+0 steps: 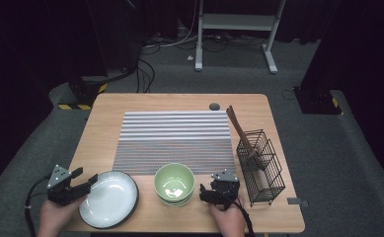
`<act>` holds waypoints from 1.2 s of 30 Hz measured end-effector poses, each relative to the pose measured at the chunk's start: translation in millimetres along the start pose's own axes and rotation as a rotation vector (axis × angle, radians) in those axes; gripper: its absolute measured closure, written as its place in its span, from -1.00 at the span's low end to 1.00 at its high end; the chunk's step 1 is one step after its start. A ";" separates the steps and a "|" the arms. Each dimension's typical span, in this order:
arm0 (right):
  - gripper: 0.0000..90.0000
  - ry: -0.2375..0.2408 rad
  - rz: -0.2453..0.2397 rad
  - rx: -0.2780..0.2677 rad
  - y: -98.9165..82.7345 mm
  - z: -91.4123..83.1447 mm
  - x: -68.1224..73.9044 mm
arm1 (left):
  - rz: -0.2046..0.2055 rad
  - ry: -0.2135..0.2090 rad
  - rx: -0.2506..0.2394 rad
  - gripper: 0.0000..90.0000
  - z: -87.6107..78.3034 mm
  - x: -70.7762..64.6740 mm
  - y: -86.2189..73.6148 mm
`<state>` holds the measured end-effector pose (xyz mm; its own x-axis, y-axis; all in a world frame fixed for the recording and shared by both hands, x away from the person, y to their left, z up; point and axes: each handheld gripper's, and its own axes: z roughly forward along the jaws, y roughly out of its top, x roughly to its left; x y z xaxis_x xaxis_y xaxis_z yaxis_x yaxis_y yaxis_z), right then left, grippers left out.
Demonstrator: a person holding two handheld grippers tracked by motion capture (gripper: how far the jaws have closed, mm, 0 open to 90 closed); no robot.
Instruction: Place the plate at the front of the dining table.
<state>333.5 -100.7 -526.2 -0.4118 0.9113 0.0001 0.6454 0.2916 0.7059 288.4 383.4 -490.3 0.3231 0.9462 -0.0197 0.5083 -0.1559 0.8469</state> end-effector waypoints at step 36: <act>-0.76 -0.019 0.000 0.004 1.0 1.1 1.7 | -0.010 -0.059 0.018 -0.30 5.5 0.1 -2.1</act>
<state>334.2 -98.6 -526.3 -0.3997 0.9166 -0.0136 0.6479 0.2930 0.7031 291.7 382.3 -495.0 0.3644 0.9293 -0.0602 0.5259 -0.1520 0.8368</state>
